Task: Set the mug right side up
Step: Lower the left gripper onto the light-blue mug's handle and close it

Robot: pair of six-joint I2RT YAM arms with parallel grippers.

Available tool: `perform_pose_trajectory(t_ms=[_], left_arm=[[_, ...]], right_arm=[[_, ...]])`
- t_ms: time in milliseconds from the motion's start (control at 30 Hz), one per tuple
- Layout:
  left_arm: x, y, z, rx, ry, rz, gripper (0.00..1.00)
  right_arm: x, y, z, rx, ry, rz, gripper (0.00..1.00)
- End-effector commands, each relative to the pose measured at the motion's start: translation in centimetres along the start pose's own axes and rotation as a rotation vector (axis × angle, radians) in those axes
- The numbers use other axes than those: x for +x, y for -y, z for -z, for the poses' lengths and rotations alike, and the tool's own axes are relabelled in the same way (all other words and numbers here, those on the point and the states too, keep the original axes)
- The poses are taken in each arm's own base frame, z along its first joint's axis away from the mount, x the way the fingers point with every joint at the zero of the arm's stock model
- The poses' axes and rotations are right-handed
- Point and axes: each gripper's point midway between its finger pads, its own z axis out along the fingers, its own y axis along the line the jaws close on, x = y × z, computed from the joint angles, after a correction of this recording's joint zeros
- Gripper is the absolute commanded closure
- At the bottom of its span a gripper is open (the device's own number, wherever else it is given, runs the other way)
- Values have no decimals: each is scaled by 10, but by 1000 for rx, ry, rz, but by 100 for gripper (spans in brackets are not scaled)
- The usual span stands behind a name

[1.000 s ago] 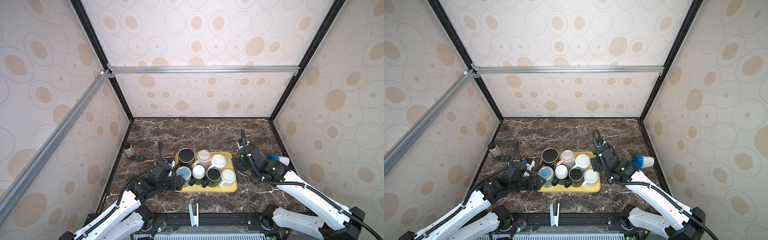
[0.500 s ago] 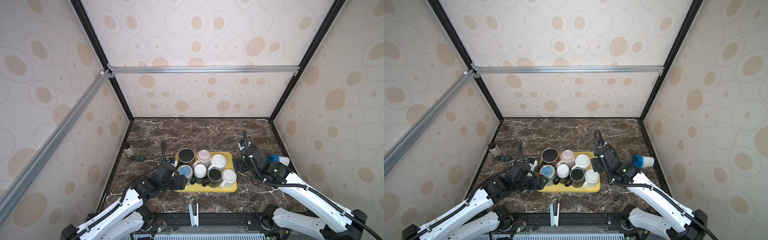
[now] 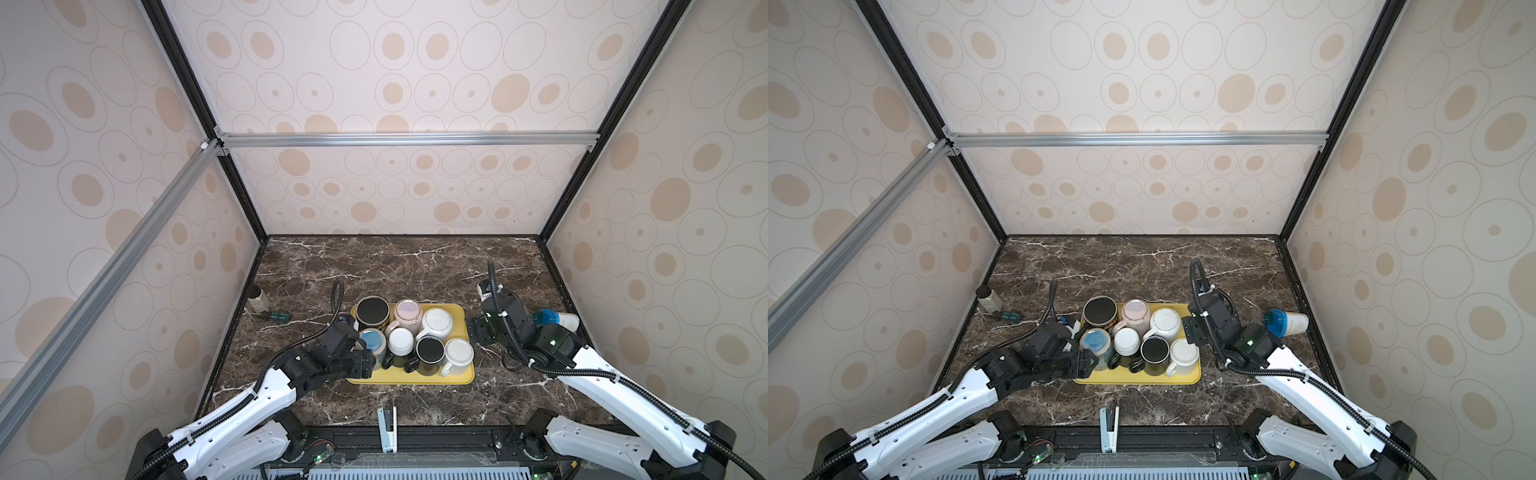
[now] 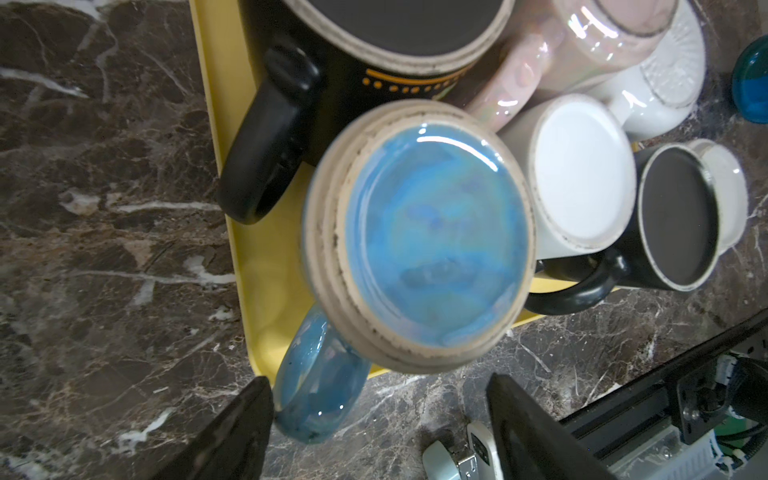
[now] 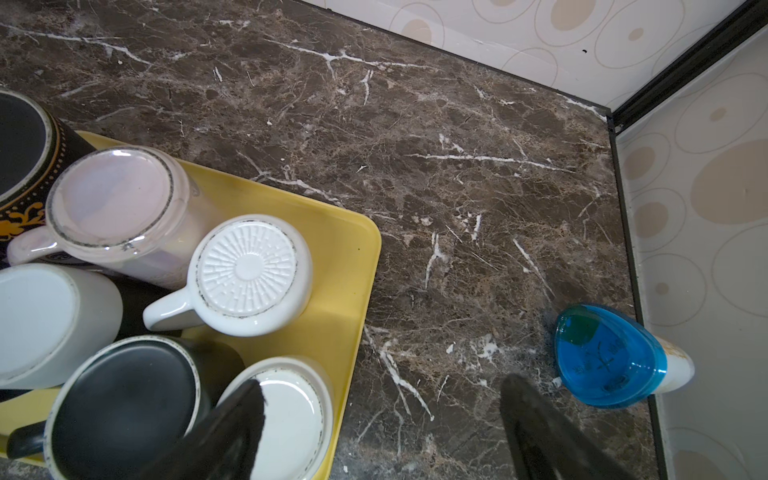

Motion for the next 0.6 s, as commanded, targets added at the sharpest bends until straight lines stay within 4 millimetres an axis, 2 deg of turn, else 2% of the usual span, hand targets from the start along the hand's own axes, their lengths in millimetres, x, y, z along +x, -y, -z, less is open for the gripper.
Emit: perform_pose_trajectory(t_ms=[0,300,567], left_arm=[[-10,11,8,14,33,-20,27],[5,13,6,-23,7,-49,44],[10,9,-4,-87,-9,-70,40]], right_arm=[[-3,-3,1,-6,5,0,10],[-4,-12,-5,-23,-5,1,11],[-4,-15,-7,-40,9,-23,14]])
